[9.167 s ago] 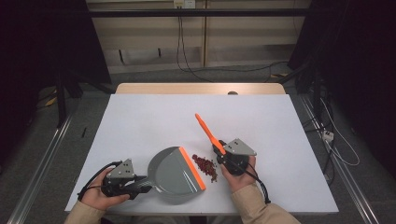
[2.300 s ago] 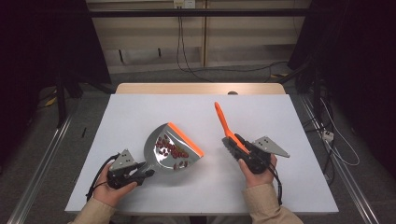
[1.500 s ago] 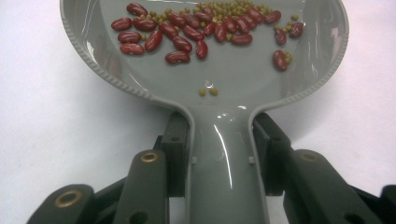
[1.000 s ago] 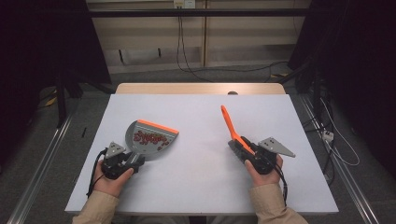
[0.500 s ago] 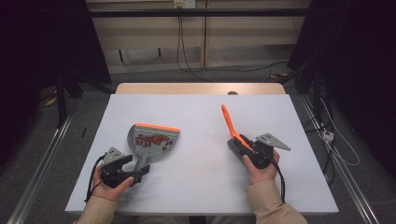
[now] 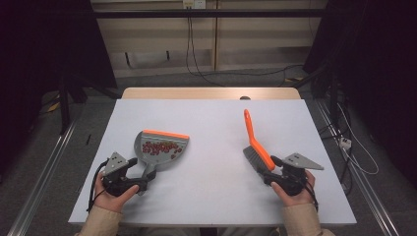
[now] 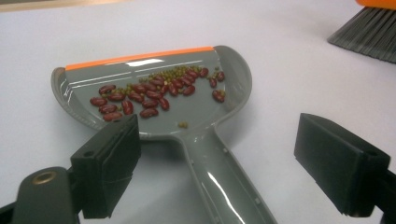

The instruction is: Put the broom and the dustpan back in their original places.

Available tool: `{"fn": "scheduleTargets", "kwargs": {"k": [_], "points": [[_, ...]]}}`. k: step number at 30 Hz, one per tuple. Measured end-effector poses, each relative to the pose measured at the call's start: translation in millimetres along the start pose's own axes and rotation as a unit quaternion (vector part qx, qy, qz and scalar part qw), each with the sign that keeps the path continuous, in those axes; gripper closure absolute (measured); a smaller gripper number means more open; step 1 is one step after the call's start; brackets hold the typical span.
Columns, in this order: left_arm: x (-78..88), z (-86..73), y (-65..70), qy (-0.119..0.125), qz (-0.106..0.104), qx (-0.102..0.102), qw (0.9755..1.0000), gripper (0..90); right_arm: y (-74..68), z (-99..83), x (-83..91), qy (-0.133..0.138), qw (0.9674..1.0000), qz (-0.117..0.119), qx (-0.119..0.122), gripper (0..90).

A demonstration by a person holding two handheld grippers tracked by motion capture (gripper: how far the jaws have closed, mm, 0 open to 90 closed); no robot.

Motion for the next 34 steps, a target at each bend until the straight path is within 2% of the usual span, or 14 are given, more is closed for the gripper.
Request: {"fn": "scheduleTargets", "kwargs": {"k": [4,7,8,9,12,15,18,21,22,23,25,27,30,34], "points": [[-0.1,2.4,-1.9,0.006,0.005,0.0,1.0,14.5,19.2,8.9,16.2,0.041,0.9991,-0.011,0.003,36.8],[0.4,4.0,-6.3,0.01,0.01,-0.001,0.9999,14.5,42.0,16.0,11.1,0.039,0.9987,-0.033,0.008,53.2],[0.5,4.4,-7.6,0.01,0.011,-0.004,0.9999,14.5,50.1,17.0,7.2,0.031,0.9987,-0.039,0.014,67.8],[0.7,4.6,-9.4,0.012,0.015,-0.005,0.9998,14.5,56.8,17.5,3.9,0.018,0.9987,-0.045,0.019,72.1],[1.3,4.7,-14.8,0.015,0.019,-0.001,0.9997,14.5,90.1,19.3,-9.7,-0.022,0.9915,-0.118,0.049,76.9],[1.6,3.9,-19.0,0.012,0.019,0.001,0.9997,14.5,107.0,13.5,-21.5,-0.062,0.9882,-0.134,0.042,84.8],[3.0,2.9,-22.0,0.011,0.02,-0.002,0.9997,14.4,95.6,-0.3,-29.6,-0.112,0.9852,-0.113,0.064,87.1],[2.9,2.4,-23.5,0.012,0.022,0.001,0.9997,14.1,78.4,-5.9,-26.4,-0.121,0.9844,-0.096,0.085,90.0],[3.0,2.8,-23.4,0.016,0.022,0.004,0.9996,14.0,74.4,-6.7,-24.9,-0.114,0.9866,-0.084,0.08,90.0],[3.4,3.1,-23.5,0.017,0.022,0.004,0.9996,13.9,69.1,-8.3,-23.7,-0.11,0.9888,-0.069,0.074,89.1],[4.0,3.8,-24.2,0.021,0.019,-0.002,0.9996,12.7,63.2,-9.0,-18.9,-0.093,0.9881,-0.091,0.082,80.6],[3.3,5.4,-23.8,0.033,0.008,0.001,0.9994,9.2,58.4,-2.7,-11.7,-0.055,0.993,-0.084,0.062,62.8],[4.2,7.2,-22.8,0.051,-0.011,-0.009,0.9986,6.5,43.8,3.6,-0.5,0.002,0.9977,-0.048,0.048,40.0],[6.2,10.2,-18.1,0.071,-0.03,-0.029,0.9966,5.7,28.6,-5.0,5.2,0.018,0.9997,0.002,0.016,21.8]]}}
Point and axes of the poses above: each handheld gripper's, and its own axes: x roughly backward along the jaws, z roughly out of its top, y roughly to its right, the point moved 5 cm from there along -x, roughly forward along the jaws, and after that the axes turned 7 degrees about -y, right-handed, at the moved point
